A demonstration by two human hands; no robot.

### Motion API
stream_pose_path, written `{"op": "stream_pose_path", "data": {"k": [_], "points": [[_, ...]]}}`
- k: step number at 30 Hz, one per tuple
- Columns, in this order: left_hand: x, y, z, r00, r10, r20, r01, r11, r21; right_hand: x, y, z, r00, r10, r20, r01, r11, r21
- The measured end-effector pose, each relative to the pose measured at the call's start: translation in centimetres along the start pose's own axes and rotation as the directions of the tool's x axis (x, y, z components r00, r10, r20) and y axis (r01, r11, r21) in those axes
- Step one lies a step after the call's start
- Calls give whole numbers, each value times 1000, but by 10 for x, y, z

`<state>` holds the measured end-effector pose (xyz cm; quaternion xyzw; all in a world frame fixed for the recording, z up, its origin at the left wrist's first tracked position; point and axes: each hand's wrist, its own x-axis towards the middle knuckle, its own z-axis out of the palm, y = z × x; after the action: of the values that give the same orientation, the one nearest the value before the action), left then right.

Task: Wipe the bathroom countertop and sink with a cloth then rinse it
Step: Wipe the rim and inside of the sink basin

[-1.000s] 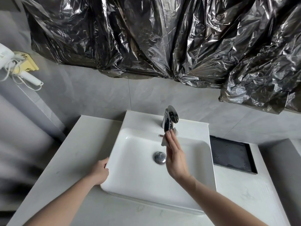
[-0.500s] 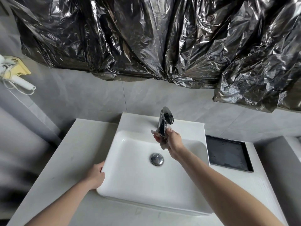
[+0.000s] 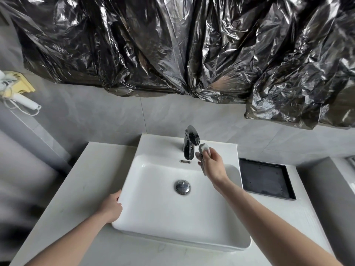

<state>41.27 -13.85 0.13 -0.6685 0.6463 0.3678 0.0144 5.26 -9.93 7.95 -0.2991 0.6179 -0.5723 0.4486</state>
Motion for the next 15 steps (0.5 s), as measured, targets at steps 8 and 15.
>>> {"op": "stream_pose_path", "data": {"k": [8,15], "points": [[-4,20,-19,998,-56,11,53,980,191,3,-25,23,907,-397,144,413,763,-497],[-8,130,-39,967,222,-127,-236,966,-105,-31,3,-7,850,-401,340,525,605,-598]]}}
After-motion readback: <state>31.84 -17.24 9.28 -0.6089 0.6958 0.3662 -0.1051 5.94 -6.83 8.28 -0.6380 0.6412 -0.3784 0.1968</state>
